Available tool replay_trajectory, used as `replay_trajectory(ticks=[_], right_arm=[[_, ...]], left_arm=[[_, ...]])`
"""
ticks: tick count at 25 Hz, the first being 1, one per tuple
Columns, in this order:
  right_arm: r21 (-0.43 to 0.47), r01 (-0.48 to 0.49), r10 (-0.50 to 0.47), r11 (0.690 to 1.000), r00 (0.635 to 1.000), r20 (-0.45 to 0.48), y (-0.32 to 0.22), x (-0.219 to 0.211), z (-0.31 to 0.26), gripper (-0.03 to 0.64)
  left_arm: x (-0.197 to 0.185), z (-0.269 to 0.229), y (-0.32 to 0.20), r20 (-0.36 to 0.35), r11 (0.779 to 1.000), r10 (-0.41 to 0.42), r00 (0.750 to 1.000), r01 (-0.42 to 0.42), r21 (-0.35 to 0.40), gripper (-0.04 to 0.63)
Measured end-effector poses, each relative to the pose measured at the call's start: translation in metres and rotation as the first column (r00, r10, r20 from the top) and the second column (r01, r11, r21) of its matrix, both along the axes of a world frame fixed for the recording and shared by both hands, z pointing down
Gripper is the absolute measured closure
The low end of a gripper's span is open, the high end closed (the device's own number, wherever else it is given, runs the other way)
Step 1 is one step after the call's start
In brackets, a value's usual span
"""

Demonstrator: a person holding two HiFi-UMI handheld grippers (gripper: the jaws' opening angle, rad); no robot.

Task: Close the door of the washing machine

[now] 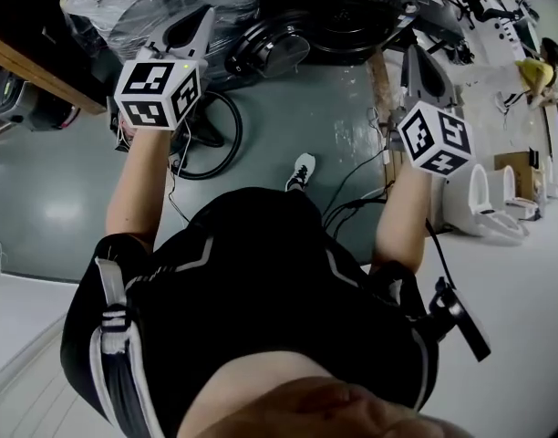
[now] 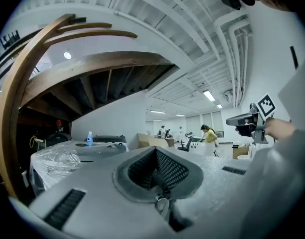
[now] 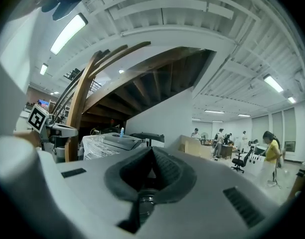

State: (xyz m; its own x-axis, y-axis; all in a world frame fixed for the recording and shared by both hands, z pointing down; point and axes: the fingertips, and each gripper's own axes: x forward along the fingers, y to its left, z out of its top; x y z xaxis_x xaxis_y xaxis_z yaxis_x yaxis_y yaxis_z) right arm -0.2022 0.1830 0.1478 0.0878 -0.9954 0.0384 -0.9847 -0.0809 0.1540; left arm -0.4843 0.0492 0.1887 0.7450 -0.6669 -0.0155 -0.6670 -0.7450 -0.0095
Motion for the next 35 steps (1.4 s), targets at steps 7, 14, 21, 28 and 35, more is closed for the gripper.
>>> replay_trajectory(ticks=[7, 14, 21, 28, 35], right_arm=[[0.008, 0.089, -0.089, 0.996, 0.995, 0.045, -0.059, 0.054, 0.008, 0.612], [-0.037, 0.179, -0.179, 0.983, 0.984, 0.002, -0.12, 0.116, 0.019, 0.612], [-0.021, 0.23, -0.229, 0.973, 0.973, 0.031, -0.162, 0.179, 0.018, 0.612], [-0.035, 0.3, -0.297, 0.953, 0.953, 0.06, -0.18, 0.217, 0.031, 0.612], [-0.053, 0.322, -0.315, 0.945, 0.943, 0.104, -0.194, 0.226, 0.05, 0.612]], left_arm=[[0.057, 0.014, -0.037, 0.046, 0.998, 0.026, 0.999, -0.023, -0.06, 0.594], [0.109, 0.015, -0.085, 0.029, 0.994, -0.068, 0.997, 0.07, -0.081, 0.594], [0.161, 0.01, -0.114, 0.016, 0.989, -0.112, 0.994, 0.113, -0.094, 0.594], [0.209, 0.026, -0.123, 0.12, 0.99, -0.099, 0.988, 0.11, -0.091, 0.594], [0.237, 0.065, -0.145, 0.163, 0.981, -0.059, 0.985, 0.087, -0.171, 0.594]])
